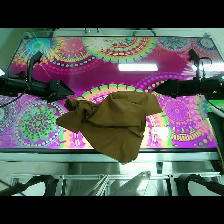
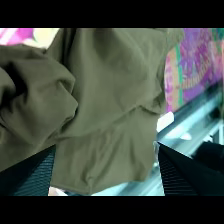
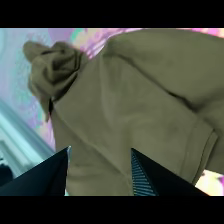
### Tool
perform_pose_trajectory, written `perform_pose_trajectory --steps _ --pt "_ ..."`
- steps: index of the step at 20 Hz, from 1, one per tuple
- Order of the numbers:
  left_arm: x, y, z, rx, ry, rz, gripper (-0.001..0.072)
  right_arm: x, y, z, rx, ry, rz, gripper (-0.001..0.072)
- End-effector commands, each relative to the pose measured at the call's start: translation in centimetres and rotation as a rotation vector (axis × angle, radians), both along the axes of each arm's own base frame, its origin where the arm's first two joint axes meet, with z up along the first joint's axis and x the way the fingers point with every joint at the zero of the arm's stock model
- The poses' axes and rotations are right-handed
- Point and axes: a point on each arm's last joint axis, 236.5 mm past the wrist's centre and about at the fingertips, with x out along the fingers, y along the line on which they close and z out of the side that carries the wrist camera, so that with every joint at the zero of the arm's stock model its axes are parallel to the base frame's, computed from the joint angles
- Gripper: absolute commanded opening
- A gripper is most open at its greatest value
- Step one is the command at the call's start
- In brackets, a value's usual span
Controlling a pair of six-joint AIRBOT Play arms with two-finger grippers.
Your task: Fold the shirts.
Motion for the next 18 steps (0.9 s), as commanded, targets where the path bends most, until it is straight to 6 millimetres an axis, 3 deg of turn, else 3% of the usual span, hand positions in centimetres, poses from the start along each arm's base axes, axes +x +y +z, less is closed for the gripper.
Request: perform_pose_trajectory --steps 1,3,7,9,14,18 --pt "-1.0 2.1 -1.5 -0.045 0.152 -0.016 0.0712 -3.3 -0.6 -2.5 -0.042 0.126 0.095 0.044" --pt "-2.9 2.9 -3.7 -0.021 0.213 0.01 0.0712 -5.6 -1.0 -4.9 -0.078 0.203 0.093 0.0439" --pt "-8.0 5.2 -12.0 0.163 0.344 0.063 0.0712 -7.5 -1.9 -10.9 -0.139 0.266 0.013 0.0441" --pt "-8.4 5.4 -14.5 0.182 0.36 0.104 0.0711 -8.2 -1.9 -13.4 -0.159 0.299 -0.024 0.0441" --pt "-8.1 4.0 -18.2 0.204 0.401 0.082 0.0711 -9.4 0.6 -17.4 -0.217 0.337 0.015 0.0441" --pt "-7.1 1.3 -19.0 0.224 0.394 -0.018 0.0694 -9.0 3.7 -19.1 -0.174 0.379 0.001 0.0436"
